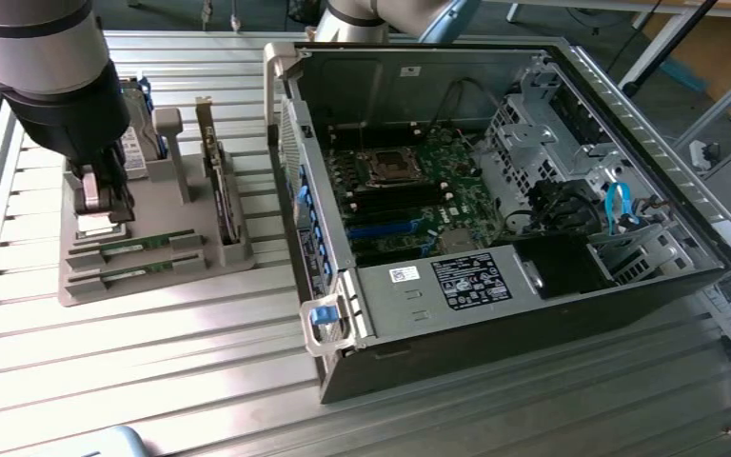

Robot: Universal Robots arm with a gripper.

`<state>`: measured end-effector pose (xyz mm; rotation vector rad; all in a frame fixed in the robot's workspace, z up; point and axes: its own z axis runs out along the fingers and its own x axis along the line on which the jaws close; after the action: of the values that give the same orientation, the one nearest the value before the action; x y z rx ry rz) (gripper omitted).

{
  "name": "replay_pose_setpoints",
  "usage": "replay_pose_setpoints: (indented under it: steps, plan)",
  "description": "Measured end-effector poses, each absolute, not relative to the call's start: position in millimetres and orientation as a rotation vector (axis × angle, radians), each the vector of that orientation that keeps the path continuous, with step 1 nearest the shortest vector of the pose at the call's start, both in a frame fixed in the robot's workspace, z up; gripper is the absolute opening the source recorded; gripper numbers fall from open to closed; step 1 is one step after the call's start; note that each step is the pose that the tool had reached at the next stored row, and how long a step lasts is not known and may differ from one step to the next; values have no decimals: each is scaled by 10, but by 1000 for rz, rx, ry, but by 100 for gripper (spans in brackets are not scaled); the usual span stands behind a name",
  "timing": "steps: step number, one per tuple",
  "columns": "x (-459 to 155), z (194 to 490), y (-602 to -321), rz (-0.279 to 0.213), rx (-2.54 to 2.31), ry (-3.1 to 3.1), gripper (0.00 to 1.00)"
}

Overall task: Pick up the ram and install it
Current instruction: 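Pick up the ram and move it above insertion slot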

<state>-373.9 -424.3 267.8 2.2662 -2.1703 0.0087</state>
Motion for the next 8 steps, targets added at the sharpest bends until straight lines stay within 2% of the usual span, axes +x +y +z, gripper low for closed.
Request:
replay_pose_setpoints:
  steps: [8]
  plan:
    - [-3739, 2603, -4243, 9, 2266, -2170, 24]
